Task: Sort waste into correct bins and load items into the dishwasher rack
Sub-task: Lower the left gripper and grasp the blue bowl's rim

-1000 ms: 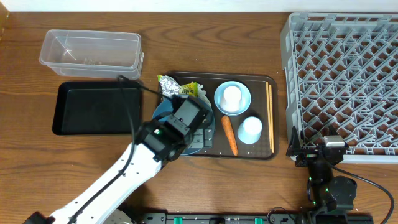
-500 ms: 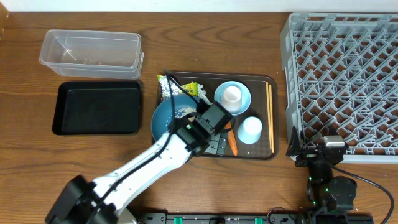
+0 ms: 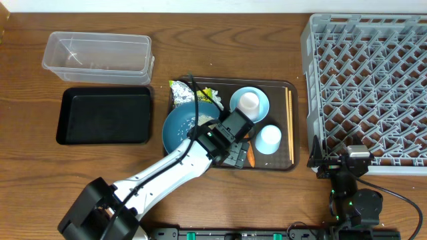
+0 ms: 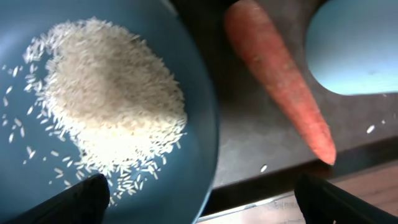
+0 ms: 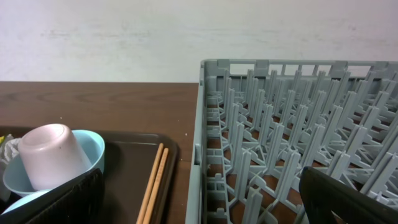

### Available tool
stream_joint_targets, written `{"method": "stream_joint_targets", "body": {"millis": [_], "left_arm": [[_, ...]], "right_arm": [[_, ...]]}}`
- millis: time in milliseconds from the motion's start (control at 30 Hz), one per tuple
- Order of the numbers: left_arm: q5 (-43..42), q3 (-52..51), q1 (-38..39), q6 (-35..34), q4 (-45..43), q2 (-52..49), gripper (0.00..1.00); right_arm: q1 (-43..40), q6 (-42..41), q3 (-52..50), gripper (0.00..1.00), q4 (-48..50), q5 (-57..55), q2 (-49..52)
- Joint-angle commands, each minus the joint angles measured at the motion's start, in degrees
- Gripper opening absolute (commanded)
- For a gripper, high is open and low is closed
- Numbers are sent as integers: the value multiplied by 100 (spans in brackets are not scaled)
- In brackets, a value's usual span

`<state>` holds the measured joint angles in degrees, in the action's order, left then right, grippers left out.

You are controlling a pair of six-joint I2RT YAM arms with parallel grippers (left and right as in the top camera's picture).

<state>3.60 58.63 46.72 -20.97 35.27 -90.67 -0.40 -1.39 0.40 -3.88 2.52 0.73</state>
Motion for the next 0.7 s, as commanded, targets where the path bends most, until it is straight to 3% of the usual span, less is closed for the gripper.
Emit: {"method": "stream_joint_targets", "body": {"millis": [0, 333, 567, 667], "left_arm": [[136, 133, 120, 339, -17, -166, 98], [658, 133, 223, 339, -22, -623, 98], [662, 133, 223, 341, -111, -927, 87], [850, 133, 223, 337, -160, -986, 71]], "right_arm": [[155, 81, -9, 99, -22, -61, -7], [155, 81, -9, 99, -24, -59, -7], [155, 81, -9, 99, -22, -61, -7], [155, 81, -9, 99, -22, -61, -7]]}}
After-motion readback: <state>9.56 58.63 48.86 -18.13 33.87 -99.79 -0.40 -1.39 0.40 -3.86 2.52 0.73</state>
